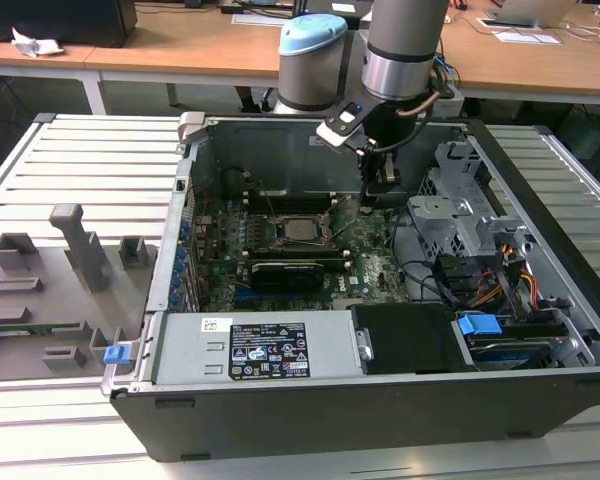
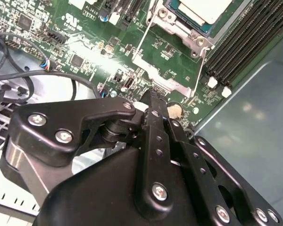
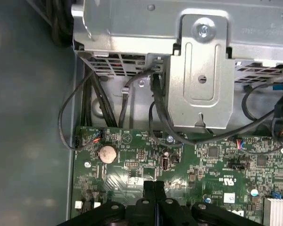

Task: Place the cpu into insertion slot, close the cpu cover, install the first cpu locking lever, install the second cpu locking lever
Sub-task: 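Close the cpu cover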

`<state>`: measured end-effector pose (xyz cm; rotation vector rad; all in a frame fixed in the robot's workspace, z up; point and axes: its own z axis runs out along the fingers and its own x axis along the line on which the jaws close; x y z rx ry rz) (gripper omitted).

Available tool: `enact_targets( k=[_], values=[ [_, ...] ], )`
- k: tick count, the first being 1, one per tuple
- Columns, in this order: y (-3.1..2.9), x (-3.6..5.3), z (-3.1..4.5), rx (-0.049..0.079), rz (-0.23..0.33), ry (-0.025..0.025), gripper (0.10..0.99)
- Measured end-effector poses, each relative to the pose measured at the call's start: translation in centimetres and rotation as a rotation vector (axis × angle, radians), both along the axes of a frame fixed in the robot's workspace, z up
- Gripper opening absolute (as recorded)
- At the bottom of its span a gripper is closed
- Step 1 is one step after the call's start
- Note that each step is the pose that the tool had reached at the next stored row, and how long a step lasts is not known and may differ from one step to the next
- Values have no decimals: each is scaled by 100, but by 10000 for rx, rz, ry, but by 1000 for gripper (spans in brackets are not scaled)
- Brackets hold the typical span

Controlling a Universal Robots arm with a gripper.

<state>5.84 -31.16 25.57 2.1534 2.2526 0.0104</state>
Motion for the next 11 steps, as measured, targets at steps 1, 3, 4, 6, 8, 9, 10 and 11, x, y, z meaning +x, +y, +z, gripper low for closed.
enact_targets(
  k=[1,3,4,6,8,9,10,11],
  values=[
    [0,0,-9,1,0,6,106],
    [0,-7,-19,-1,2,30,106],
    [0,-14,-21,-2,1,37,106],
    [-1,-42,-25,-2,2,48,106],
    [-1,-53,-25,6,3,49,106],
    [-1,-69,-25,7,2,49,106],
    [-1,-82,-25,7,1,49,106],
    [-1,-92,-26,8,2,49,106]
  ],
)
